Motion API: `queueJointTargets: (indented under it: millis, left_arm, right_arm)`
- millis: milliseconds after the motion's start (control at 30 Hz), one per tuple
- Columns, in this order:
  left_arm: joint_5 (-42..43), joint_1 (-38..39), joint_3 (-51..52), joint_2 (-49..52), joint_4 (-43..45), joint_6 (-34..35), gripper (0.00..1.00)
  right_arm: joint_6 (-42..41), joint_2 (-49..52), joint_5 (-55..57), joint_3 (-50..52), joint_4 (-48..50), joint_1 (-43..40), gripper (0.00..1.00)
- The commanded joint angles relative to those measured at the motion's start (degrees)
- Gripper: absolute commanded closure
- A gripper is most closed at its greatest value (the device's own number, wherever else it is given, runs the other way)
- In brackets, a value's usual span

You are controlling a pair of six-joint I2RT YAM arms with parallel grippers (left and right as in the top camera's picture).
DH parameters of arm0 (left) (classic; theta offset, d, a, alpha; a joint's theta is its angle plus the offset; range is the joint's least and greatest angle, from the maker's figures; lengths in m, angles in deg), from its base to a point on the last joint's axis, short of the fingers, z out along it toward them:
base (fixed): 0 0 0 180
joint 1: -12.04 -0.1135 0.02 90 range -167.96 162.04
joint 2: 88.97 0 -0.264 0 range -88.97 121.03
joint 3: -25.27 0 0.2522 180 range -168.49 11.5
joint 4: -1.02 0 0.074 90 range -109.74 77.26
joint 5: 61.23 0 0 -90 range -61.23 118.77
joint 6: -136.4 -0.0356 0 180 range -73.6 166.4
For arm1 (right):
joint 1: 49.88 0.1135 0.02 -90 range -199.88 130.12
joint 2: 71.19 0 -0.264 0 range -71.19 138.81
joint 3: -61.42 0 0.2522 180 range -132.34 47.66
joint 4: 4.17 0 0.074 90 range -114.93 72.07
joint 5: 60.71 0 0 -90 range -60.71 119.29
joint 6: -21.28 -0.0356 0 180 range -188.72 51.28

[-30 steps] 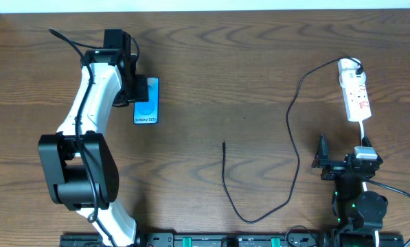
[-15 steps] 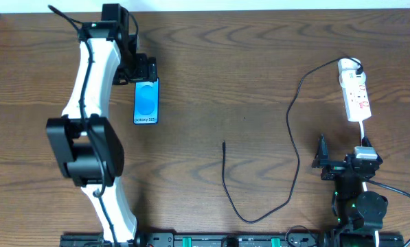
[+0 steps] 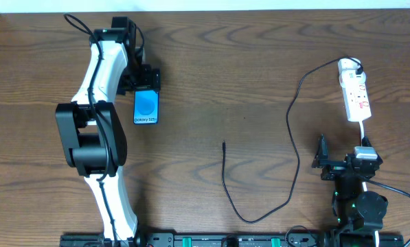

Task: Plug charger to phone and switch on socket
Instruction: 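Move the left gripper forward over the blue phone and lower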

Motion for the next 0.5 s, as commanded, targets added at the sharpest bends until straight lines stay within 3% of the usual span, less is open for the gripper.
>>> queueJointTargets:
  millis: [0,467]
  left_arm:
    - [0.57,-0.26,2.89,0.11,1.90,0.74,0.02]
    - [0.57,-0.26,11.52,0.11,9.99,0.70,0.02]
  right_arm:
    - [0.63,-0.37,0.24,0.07,-0.26,0.33,0.01]
    - [0.63,-0.37,0.24,0.07,-0.26,0.33,0.01]
